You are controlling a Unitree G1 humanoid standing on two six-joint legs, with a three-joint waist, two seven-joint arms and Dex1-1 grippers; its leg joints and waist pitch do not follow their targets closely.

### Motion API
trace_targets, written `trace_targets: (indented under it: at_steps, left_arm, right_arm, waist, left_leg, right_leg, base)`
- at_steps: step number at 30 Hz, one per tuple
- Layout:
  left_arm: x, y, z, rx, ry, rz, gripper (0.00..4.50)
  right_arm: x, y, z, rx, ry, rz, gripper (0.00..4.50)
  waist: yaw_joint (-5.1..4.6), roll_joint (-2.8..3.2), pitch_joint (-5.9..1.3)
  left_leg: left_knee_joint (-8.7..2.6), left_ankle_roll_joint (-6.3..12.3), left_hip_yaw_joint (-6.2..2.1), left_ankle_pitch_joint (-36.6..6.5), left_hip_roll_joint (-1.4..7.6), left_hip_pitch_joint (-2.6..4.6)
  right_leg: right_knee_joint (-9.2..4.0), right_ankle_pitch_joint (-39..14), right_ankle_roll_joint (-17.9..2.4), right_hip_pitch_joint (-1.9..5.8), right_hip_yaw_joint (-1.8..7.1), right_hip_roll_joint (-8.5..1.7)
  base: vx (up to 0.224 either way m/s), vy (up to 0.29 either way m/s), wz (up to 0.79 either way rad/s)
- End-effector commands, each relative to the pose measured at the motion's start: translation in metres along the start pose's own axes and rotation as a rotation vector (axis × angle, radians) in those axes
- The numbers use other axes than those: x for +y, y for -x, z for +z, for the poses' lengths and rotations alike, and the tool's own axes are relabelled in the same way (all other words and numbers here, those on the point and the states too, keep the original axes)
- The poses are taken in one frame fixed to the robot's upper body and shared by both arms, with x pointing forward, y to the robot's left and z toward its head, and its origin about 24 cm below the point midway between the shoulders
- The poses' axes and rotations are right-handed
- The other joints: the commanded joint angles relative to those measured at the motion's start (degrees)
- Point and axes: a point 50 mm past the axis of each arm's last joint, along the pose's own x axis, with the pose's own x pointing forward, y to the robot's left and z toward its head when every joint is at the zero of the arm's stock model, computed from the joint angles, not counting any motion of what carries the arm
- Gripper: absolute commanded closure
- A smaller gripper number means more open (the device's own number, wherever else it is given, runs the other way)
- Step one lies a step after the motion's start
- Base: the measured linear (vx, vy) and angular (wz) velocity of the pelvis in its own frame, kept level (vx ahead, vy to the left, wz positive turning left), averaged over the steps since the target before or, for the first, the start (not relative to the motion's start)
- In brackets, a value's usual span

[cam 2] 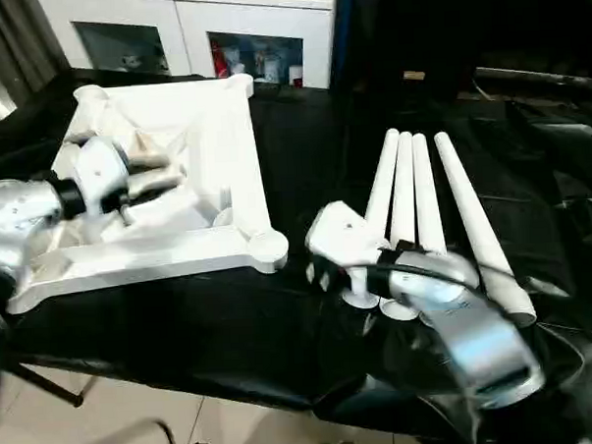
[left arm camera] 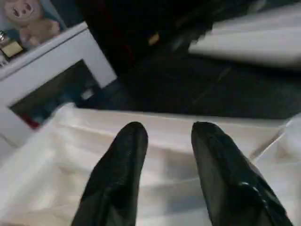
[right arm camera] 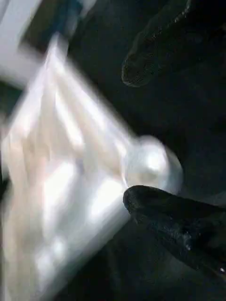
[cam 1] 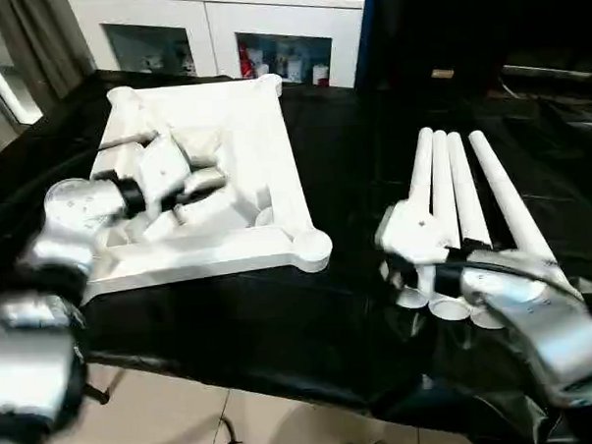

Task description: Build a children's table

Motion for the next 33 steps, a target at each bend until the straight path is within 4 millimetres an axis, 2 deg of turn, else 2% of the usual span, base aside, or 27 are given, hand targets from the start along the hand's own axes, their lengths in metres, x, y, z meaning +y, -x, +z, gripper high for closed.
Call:
trace_targets:
  at_steps: [1,4,7,11,12,13,14,15,16,17,18,19,20,21,22,23,24,25,27,29,33]
  left_arm:
    - [-0.01,-0.002,0.015,-0.105,0.117,0.102,2.66]
    - [-0.024,-0.005,0.018,-0.154,0.185,0.158,2.66]
    - [-0.033,-0.008,0.013,-0.141,0.194,0.25,2.66]
    - [-0.039,-0.008,0.011,-0.097,0.176,0.284,2.66]
    - [-0.046,-0.006,0.016,-0.078,0.178,0.273,2.7]
    - [-0.051,-0.004,0.022,-0.065,0.189,0.254,2.7]
    - [-0.053,-0.004,0.024,-0.06,0.193,0.25,2.7]
    - [-0.054,-0.002,0.026,-0.052,0.16,0.227,2.7]
    - [-0.054,-0.002,0.027,-0.048,0.149,0.221,2.7]
    - [-0.054,-0.001,0.028,-0.042,0.133,0.211,2.7]
    - [-0.054,0.003,0.029,-0.024,0.093,0.169,2.7]
    - [-0.054,0.004,0.029,-0.022,0.09,0.167,2.7]
    - [-0.054,0.005,0.029,-0.016,0.083,0.163,2.7]
    - [-0.056,0.008,0.03,-0.004,0.06,0.136,2.7]
    - [-0.058,0.01,0.031,0.004,0.04,0.116,2.7]
    - [-0.059,0.011,0.032,0.009,0.029,0.103,2.7]
    - [-0.061,0.015,0.035,0.027,0.022,0.074,2.7]
    - [-0.061,0.015,0.035,0.027,0.022,0.074,2.7]
    - [-0.067,0.019,0.041,0.033,0.021,0.001,2.7]
    - [-0.07,0.02,0.044,0.03,0.005,-0.031,2.7]
    - [-0.071,0.018,0.05,0.02,-0.006,-0.047,2.7]
  right_arm:
    - [-0.01,0.002,-0.005,0.051,-0.101,-0.187,0.74]
    - [-0.01,-0.002,-0.005,0.044,-0.157,-0.229,0.74]
    - [-0.013,-0.007,-0.005,0.055,-0.202,-0.276,0.74]
    - [-0.019,-0.012,-0.009,0.121,-0.219,-0.302,0.74]
    - [-0.026,-0.016,-0.012,0.171,-0.234,-0.352,0.46]
    - [-0.032,-0.019,-0.012,0.199,-0.263,-0.383,0.46]
    - [-0.033,-0.019,-0.012,0.205,-0.272,-0.389,0.46]
    - [-0.037,-0.021,-0.012,0.224,-0.27,-0.396,0.46]
    - [-0.038,-0.022,-0.013,0.23,-0.269,-0.398,0.33]
    - [-0.04,-0.023,-0.013,0.239,-0.268,-0.403,0.1]
    - [-0.049,-0.024,-0.016,0.276,-0.288,-0.454,0.1]
    - [-0.049,-0.023,-0.016,0.28,-0.291,-0.457,0.04]
    - [-0.051,-0.023,-0.018,0.294,-0.3,-0.467,0.04]
    - [-0.055,-0.022,-0.023,0.338,-0.32,-0.496,0.02]
    - [-0.057,-0.021,-0.027,0.38,-0.326,-0.505,0.02]
    - [-0.058,-0.021,-0.03,0.405,-0.329,-0.51,0.02]
    - [-0.058,-0.023,-0.031,0.428,-0.362,-0.501,0.02]
    - [-0.058,-0.023,-0.031,0.428,-0.362,-0.501,0.02]
    - [-0.055,-0.029,-0.033,0.454,-0.421,-0.449,0.02]
    - [-0.053,-0.032,-0.034,0.463,-0.437,-0.421,0.02]
    - [-0.047,-0.039,-0.03,0.466,-0.45,-0.352,0.02]
  waist:
    - [0.07,0.43,-4.96]
    - [0.02,0.51,-5.04]
    - [-0.28,0.39,-4.48]
    - [-0.85,0.38,-4.39]
    - [-1.02,0.15,-4.5]
    - [-1.26,-0.1,-4.39]
    - [-1.27,0.13,-4.5]
    - [-1.41,-0.54,-4.3]
    - [-1.31,-0.13,-4.35]
    - [-1.33,-0.57,-4.21]
    - [-1.43,-0.76,-4.24]
    - [-1.4,-0.55,-4.24]
    - [-1.47,-0.94,-4.15]
    - [-1.61,-1.59,-4.09]
    - [-1.65,-1.88,-4.07]
    - [-1.57,-1.19,-4.18]
    - [-1.77,-1.54,-4.07]
    - [-1.67,-1.43,-4.14]
    - [-1.8,-1.83,-4.14]
    - [-1.8,-1.84,-3.96]
    - [-1.71,-1.95,-3.86]
  left_leg:
    - [-4.43,-1.3,-1.17,-8.6,3.5,0.46]
    - [-4.22,-1.55,-0.99,-9.8,3.41,0.8]
    - [-4.68,-2.12,-1.22,-12.2,3.11,0.65]
    - [-4.85,-2.54,-1.47,-12.1,2.98,0.51]
    - [-4.78,-2.89,-1.58,-11.1,3.03,0.36]
    - [-4.87,-2.7,-1.53,-10.5,2.91,0.14]
    - [-4.65,-2.66,-1.46,-10.1,2.9,0.5]
    - [-4.5,-2.08,-1.11,-9.9,2.73,0.5]
    - [-4.51,-1.86,-1.14,-9.0,2.58,0.33]
    - [-4.58,-1.71,-1.08,-8.9,2.69,0.4]
    - [-4.63,-1.49,-1.14,-8.1,2.65,0.35]
    - [-4.63,-1.49,-1.17,-7.8,2.57,0.34]
    - [-4.62,-1.44,-1.06,-7.1,2.6,0.26]
    - [-4.66,-1.38,-0.87,-7.0,2.67,0.3]
    - [-4.72,-1.28,-0.98,-6.5,2.67,0.24]
    - [-4.74,-1.34,-1.02,-5.9,2.71,0.5]
    - [-4.75,-1.71,-0.86,-6.0,2.7,0.41]
    - [-4.79,-1.87,-0.98,-6.0,2.68,0.39]
    - [-4.81,-1.73,-1.06,-5.2,2.7,0.32]
    - [-4.75,-1.67,-0.89,-5.5,2.71,0.49]
    - [-4.79,-1.79,-0.72,-6.1,2.77,0.61]
  right_leg:
    - [-3.55,-6.8,-16.5,2.94,3.12,-5.11]
    - [-3.76,-8.3,-15.2,2.74,3.14,-4.74]
    - [-4.6,-14.5,-11.5,2.75,3.09,-4.54]
    - [-4.79,-16.6,-9.3,2.83,3.11,-4.42]
    - [-4.41,-15.9,-9.1,2.94,3.21,-4.55]
    - [-4.49,-15.7,-9.3,2.96,3.15,-4.46]
    - [-4.43,-15.4,-9.9,2.65,3.17,-4.47]
    - [-4.87,-15.7,-9.8,2.45,3.23,-4.2]
    - [-4.66,-15.4,-9.5,2.65,3.21,-4.12]
    - [-4.81,-15.3,-9.1,2.46,3.19,-4.06]
    - [-4.57,-14.5,-9.1,2.51,3.13,-4.06]
    - [-4.48,-14.4,-9.2,2.49,3.12,-4.06]
    - [-4.35,-14.0,-9.1,2.57,3.17,-4.09]
    - [-4.63,-14.0,-8.7,2.47,3.14,-4.04]
    - [-4.37,-13.7,-8.8,2.59,3.14,-4.09]
    - [-4.29,-12.9,-9.0,2.37,3.06,-4.07]
    - [-4.24,-11.8,-9.1,2.38,3.09,-3.99]
    - [-4.01,-11.3,-9.2,2.5,3.07,-4.01]
    - [-3.63,-8.8,-10.1,2.59,3.0,-4.1]
    - [-3.77,-8.5,-10.4,2.35,3.04,-4.08]
    - [-3.89,-8.9,-10.7,2.49,3.16,-4.11]
  base:
    - [0.0,0.0,0.0]
    - [0.0,0.0,0.0]
    - [0.0,0.0,0.0]
    - [0.0,0.0,0.0]
    - [0.0,0.0,0.0]
    - [0.0,0.0,0.0]
    - [0.0,0.0,0.0]
    - [0.0,0.0,0.0]
    - [0.0,0.0,0.0]
    - [0.0,0.0,0.0]
    - [0.0,0.0,0.0]
    - [0.0,0.0,0.0]
    - [0.0,0.0,0.0]
    - [0.0,0.0,0.0]
    - [0.0,0.0,0.0]
    - [0.0,0.0,0.0]
    - [0.0,0.0,0.0]
    - [0.0,0.0,0.0]
    - [0.0,0.0,0.0]
    - [0.0,0.0,0.0]
    - [0.0,0.0,0.0]
